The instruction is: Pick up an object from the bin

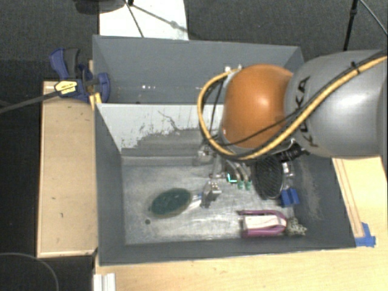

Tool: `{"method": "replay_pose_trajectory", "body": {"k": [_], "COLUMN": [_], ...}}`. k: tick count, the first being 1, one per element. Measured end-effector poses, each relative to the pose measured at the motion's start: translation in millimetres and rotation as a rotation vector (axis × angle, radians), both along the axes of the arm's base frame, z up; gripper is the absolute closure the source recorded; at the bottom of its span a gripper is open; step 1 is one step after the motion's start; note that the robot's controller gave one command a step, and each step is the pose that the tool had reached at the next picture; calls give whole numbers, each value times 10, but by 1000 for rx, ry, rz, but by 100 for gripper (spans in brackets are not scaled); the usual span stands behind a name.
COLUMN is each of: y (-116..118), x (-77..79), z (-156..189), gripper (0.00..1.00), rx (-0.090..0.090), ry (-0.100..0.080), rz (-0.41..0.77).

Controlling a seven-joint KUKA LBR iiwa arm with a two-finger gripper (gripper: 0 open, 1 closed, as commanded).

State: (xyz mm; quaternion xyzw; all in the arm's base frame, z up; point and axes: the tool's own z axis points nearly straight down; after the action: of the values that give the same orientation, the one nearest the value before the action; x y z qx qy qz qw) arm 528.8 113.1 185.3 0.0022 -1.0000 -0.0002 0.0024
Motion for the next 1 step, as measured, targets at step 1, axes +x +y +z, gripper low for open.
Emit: {"method": "replay_pose_trajectory", "body": {"k": [1], "y": [143], "x": [-101], "z": [-1125], "gripper": [0], "rx": [1], "ry": [-7], "rz": [-113]}}
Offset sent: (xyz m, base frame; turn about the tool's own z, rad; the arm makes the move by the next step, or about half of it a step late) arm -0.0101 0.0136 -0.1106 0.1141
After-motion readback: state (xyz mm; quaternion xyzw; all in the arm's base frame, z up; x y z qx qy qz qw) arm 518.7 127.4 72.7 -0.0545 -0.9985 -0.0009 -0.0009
